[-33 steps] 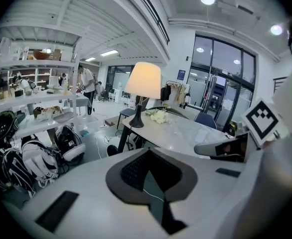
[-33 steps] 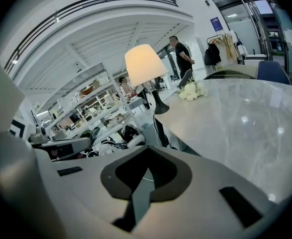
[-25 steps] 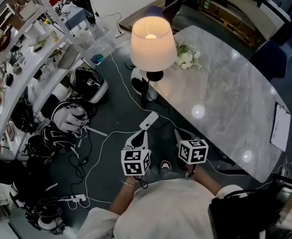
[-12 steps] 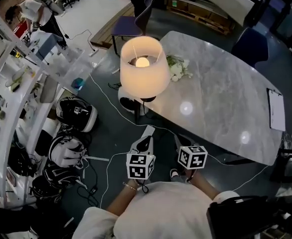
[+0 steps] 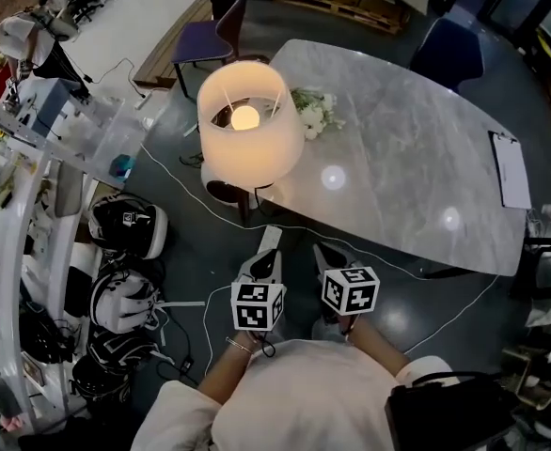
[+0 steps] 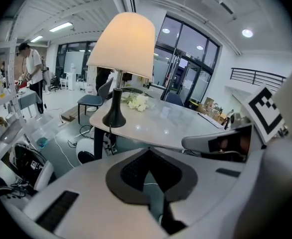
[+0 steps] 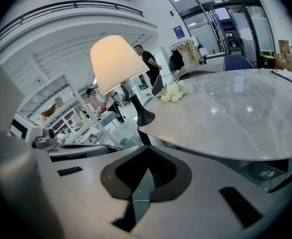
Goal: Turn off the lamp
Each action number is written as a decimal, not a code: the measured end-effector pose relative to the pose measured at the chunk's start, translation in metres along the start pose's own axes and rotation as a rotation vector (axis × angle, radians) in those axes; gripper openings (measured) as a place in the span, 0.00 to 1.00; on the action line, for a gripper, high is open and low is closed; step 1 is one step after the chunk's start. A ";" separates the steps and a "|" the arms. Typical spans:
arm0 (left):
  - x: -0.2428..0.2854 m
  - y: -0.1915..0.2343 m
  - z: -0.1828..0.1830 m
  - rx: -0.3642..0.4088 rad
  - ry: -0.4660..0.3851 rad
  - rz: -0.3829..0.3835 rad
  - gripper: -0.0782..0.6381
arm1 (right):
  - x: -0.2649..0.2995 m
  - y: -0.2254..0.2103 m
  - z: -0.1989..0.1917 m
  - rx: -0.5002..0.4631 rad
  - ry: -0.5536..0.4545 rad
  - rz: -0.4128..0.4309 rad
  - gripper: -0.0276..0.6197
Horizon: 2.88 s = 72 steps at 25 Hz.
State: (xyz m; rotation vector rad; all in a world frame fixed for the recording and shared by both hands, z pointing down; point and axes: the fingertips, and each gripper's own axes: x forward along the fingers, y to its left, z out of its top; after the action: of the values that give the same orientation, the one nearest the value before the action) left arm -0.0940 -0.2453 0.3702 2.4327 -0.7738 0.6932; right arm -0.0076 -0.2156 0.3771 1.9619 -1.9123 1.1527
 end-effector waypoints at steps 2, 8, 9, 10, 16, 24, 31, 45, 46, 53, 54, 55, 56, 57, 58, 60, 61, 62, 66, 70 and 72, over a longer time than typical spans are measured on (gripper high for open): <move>0.005 -0.002 -0.006 0.005 0.014 0.002 0.10 | -0.001 -0.007 -0.004 0.007 0.000 -0.002 0.04; 0.024 0.000 -0.038 -0.019 0.042 0.054 0.10 | 0.007 -0.033 -0.037 0.023 0.026 0.025 0.04; 0.030 0.001 -0.047 -0.030 0.043 0.063 0.10 | 0.011 -0.038 -0.046 0.035 0.030 0.034 0.04; 0.037 0.002 -0.057 -0.041 0.044 0.070 0.10 | 0.016 -0.044 -0.056 0.043 0.033 0.042 0.04; 0.079 0.012 -0.133 -0.099 0.053 0.105 0.10 | 0.052 -0.072 -0.117 0.023 0.047 0.070 0.04; 0.152 0.015 -0.248 -0.122 0.069 0.119 0.10 | 0.100 -0.133 -0.196 -0.031 0.010 0.117 0.04; 0.201 0.045 -0.291 -0.127 0.080 0.120 0.10 | 0.149 -0.170 -0.230 -0.006 0.007 0.054 0.04; 0.272 0.123 -0.211 -0.093 -0.012 0.223 0.23 | 0.161 -0.178 -0.219 0.018 -0.015 0.002 0.04; 0.277 0.127 -0.205 -0.081 -0.015 0.231 0.25 | 0.162 -0.177 -0.219 0.022 -0.017 0.000 0.04; 0.299 0.148 -0.183 -0.044 -0.030 0.258 0.26 | 0.172 -0.174 -0.218 0.040 -0.027 -0.009 0.04; 0.301 0.150 -0.182 -0.048 -0.029 0.255 0.26 | 0.173 -0.174 -0.218 0.043 -0.028 -0.011 0.04; 0.302 0.152 -0.180 -0.047 -0.029 0.255 0.26 | 0.174 -0.174 -0.217 0.046 -0.028 -0.013 0.04; 0.303 0.155 -0.179 -0.042 -0.029 0.258 0.26 | 0.175 -0.174 -0.217 0.048 -0.027 -0.014 0.04; 0.303 0.157 -0.177 -0.036 -0.030 0.263 0.26 | 0.176 -0.173 -0.217 0.051 -0.026 -0.015 0.04; 0.303 0.159 -0.175 -0.029 -0.032 0.269 0.26 | 0.177 -0.173 -0.218 0.053 -0.025 -0.015 0.04; 0.303 0.160 -0.170 -0.015 -0.039 0.273 0.26 | 0.179 -0.171 -0.217 0.056 -0.024 -0.013 0.04; 0.304 0.160 -0.168 -0.008 -0.041 0.270 0.26 | 0.180 -0.169 -0.217 0.055 -0.023 -0.011 0.04; 0.305 0.160 -0.166 -0.001 -0.041 0.266 0.26 | 0.180 -0.168 -0.216 0.053 -0.022 -0.010 0.04; 0.311 0.161 -0.163 0.001 -0.018 0.257 0.26 | 0.182 -0.164 -0.215 0.053 -0.018 -0.007 0.04; 0.312 0.167 -0.165 0.001 -0.004 0.275 0.17 | 0.182 -0.161 -0.217 0.064 -0.013 -0.008 0.04; 0.310 0.168 -0.165 0.009 -0.005 0.274 0.16 | 0.183 -0.161 -0.218 0.068 -0.011 -0.007 0.04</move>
State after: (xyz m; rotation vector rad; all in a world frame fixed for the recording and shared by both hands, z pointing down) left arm -0.0314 -0.3882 0.7273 2.3604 -1.1223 0.7928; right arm 0.0292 -0.1992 0.7012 2.0119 -1.8937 1.2228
